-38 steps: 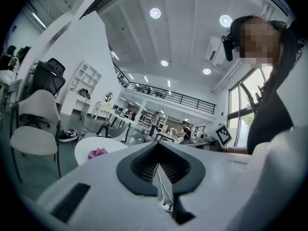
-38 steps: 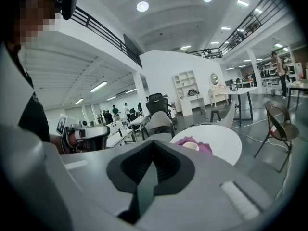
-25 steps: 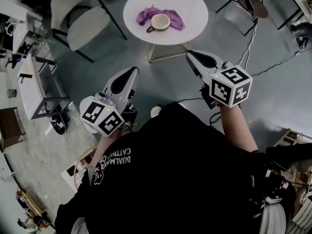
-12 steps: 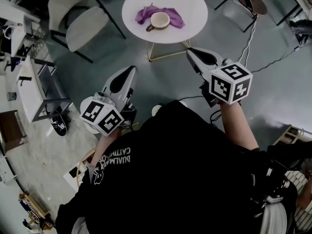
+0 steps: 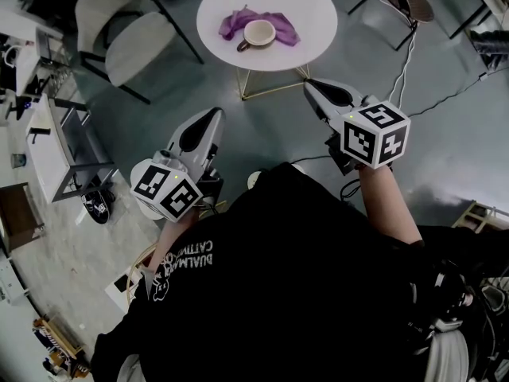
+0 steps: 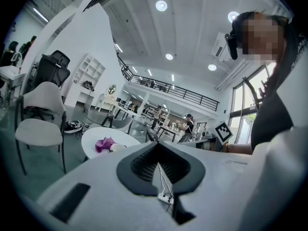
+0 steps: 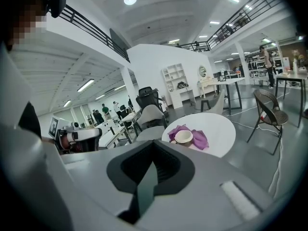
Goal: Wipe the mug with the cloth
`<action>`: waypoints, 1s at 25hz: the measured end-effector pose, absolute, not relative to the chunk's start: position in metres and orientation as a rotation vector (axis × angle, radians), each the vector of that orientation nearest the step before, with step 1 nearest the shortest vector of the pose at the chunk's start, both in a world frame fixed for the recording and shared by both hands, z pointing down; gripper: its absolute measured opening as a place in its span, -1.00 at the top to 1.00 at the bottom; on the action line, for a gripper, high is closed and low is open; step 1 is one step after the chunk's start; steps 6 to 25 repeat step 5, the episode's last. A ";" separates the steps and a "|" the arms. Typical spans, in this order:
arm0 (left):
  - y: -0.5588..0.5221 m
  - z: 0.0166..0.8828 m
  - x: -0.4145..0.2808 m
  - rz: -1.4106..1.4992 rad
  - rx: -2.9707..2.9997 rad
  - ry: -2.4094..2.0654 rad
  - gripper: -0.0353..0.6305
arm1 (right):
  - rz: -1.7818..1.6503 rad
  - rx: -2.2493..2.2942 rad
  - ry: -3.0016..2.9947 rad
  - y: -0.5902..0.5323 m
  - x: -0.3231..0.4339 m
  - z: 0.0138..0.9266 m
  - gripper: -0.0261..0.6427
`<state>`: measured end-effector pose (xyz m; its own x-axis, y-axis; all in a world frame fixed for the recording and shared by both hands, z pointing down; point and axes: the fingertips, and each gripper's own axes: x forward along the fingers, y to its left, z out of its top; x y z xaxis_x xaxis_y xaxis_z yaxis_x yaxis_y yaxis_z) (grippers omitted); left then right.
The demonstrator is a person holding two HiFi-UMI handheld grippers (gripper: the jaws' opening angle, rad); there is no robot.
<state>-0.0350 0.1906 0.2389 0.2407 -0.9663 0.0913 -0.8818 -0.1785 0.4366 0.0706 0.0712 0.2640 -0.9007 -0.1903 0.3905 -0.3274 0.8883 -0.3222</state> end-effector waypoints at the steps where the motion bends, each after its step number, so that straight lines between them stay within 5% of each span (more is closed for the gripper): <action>1: 0.190 0.239 -0.035 -0.288 2.120 -1.694 0.90 | 0.548 0.383 -2.703 0.070 0.070 0.265 0.89; 25: 0.189 0.241 -0.037 -0.292 2.115 -1.699 0.90 | 0.539 0.376 -2.703 0.068 0.068 0.265 0.89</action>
